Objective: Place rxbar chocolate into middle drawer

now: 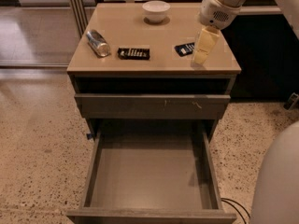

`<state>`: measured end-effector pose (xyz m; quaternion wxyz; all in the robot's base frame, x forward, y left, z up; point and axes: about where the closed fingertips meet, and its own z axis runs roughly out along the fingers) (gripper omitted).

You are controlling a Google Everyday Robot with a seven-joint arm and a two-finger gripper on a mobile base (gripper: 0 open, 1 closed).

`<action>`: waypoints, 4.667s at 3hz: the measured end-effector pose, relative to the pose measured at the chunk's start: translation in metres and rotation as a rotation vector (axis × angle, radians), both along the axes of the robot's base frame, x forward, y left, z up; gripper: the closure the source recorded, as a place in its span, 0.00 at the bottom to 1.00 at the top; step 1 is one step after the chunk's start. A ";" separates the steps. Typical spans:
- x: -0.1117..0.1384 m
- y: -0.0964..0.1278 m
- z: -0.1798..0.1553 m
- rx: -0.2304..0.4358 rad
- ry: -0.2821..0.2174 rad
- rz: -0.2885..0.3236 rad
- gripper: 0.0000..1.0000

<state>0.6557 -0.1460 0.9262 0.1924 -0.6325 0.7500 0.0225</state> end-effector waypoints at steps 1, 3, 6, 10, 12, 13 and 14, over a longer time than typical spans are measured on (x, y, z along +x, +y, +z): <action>0.019 0.011 0.000 0.013 -0.014 0.021 0.00; 0.069 0.055 0.001 0.014 -0.040 0.112 0.00; 0.122 0.130 -0.053 0.092 -0.002 0.136 0.00; 0.124 0.169 -0.095 0.054 0.064 0.214 0.00; 0.130 0.182 -0.116 0.057 0.085 0.218 0.00; 0.130 0.182 -0.116 0.057 0.085 0.218 0.00; 0.130 0.182 -0.116 0.057 0.085 0.218 0.19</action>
Offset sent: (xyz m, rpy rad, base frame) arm 0.0855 0.0453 0.0188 0.0132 -0.0215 0.1243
